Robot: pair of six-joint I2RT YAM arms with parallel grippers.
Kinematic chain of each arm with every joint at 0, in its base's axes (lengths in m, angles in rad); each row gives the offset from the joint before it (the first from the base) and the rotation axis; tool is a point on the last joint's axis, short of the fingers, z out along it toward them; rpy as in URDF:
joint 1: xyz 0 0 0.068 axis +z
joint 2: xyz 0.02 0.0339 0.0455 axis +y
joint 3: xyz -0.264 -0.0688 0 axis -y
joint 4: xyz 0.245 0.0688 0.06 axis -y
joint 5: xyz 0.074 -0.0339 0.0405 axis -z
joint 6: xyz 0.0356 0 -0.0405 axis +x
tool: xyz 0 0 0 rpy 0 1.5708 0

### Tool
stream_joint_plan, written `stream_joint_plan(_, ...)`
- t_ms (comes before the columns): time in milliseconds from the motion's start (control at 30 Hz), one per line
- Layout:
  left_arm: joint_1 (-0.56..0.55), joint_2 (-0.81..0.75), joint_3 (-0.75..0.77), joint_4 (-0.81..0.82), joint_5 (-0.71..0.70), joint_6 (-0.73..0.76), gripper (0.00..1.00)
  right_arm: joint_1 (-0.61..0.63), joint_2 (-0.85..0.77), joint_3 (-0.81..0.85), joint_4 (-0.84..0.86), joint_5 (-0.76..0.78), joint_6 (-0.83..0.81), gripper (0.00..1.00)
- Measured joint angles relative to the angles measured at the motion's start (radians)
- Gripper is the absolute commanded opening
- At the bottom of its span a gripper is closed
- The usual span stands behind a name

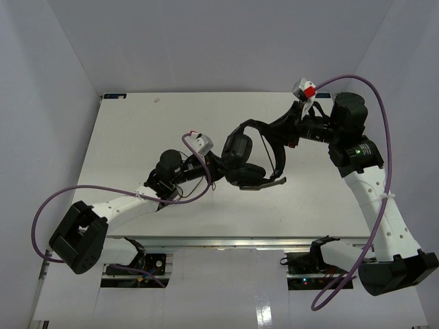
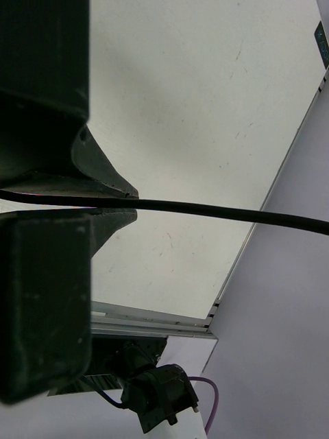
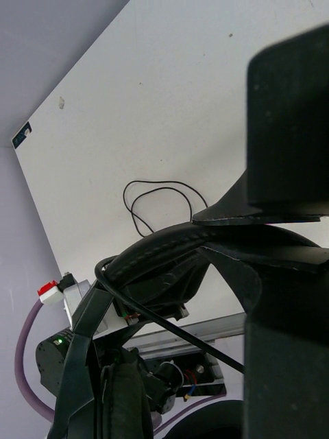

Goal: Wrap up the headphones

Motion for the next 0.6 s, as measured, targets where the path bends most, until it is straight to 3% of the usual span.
stream_joint_plan(600, 0.000, -0.002, -0.099, 0.028, 0.003, -0.028, 0.27, -0.066, 0.016, 0.077, 0.025, 0.045, 0.077, 0.07)
